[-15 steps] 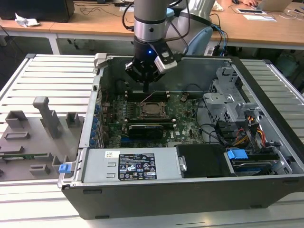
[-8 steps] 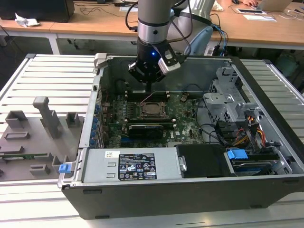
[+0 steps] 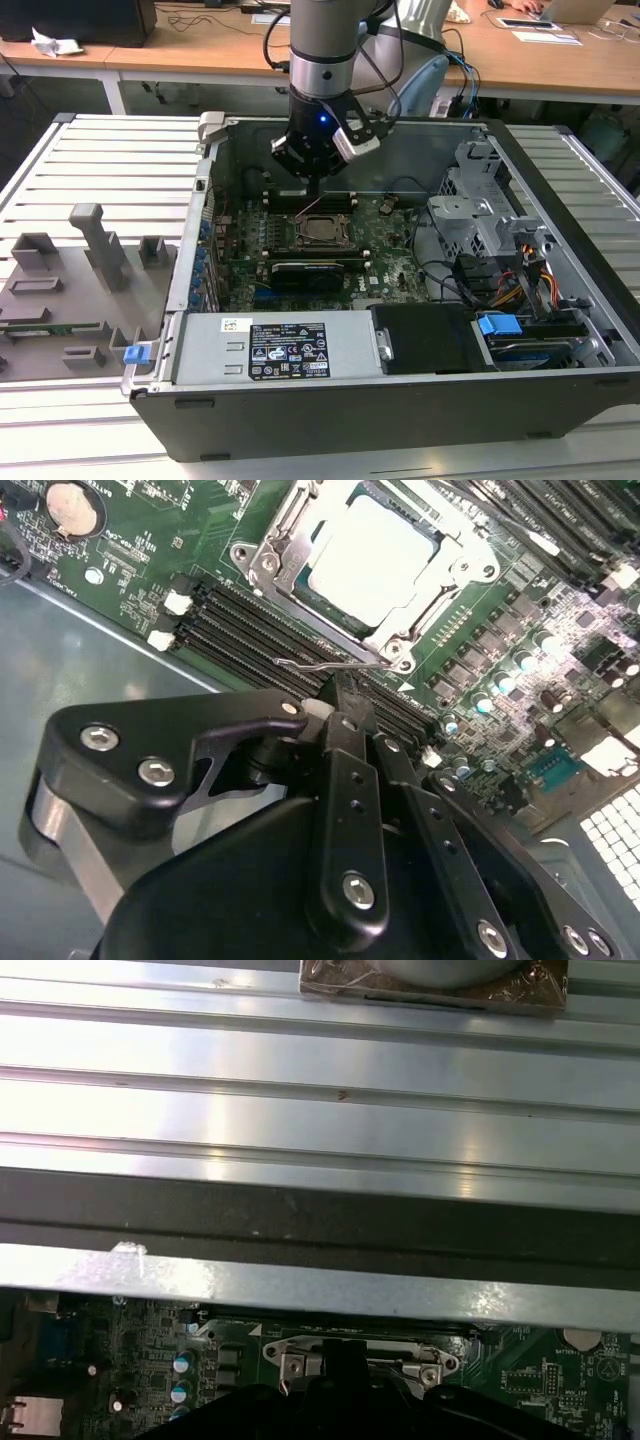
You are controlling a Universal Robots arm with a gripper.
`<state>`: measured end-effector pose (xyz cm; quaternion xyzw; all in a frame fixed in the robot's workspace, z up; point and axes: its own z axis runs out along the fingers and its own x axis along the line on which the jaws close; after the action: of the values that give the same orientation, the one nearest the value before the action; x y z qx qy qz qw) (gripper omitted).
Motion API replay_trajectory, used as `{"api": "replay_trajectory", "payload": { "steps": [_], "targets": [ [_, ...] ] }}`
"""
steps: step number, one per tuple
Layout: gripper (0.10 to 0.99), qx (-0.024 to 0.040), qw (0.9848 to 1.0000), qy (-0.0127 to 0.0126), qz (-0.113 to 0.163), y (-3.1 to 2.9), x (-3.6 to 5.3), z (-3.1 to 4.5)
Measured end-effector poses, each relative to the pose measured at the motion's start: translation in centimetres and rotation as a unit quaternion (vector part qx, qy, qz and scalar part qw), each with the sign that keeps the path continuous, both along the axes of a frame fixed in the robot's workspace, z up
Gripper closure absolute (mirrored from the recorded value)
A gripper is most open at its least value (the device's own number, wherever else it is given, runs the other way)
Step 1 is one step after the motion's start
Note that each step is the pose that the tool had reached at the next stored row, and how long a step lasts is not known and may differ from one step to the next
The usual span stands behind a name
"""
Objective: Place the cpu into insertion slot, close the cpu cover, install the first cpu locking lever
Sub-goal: 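Close the cpu cover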
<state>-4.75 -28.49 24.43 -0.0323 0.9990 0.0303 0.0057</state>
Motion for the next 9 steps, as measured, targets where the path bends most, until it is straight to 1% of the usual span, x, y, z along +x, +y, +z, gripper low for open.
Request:
{"api": "replay_trajectory", "payload": {
  "steps": [2, 4, 5, 7, 8, 9],
  "targets": [
    [0.984, 0.0032, 1.0000, 0.0002, 0.000, -0.01, 0.00, -0.10],
    [0.984, 0.0140, 0.9999, 0.0001, 0.000, -0.02, 0.00, -0.17],
    [0.984, 0.0177, 0.9998, 0.0001, 0.000, -0.02, 0.00, -0.23],
    [0.984, 0.0178, 0.9998, 0.0001, 0.000, -0.02, 0.05, -0.47],
    [0.984, 0.0179, 0.9998, 0.0000, 0.000, -0.02, 0.21, -0.69],
    [0.984, 0.0178, 0.9998, 0.0001, 0.000, -0.02, 0.33, -0.75]
  ]
}}
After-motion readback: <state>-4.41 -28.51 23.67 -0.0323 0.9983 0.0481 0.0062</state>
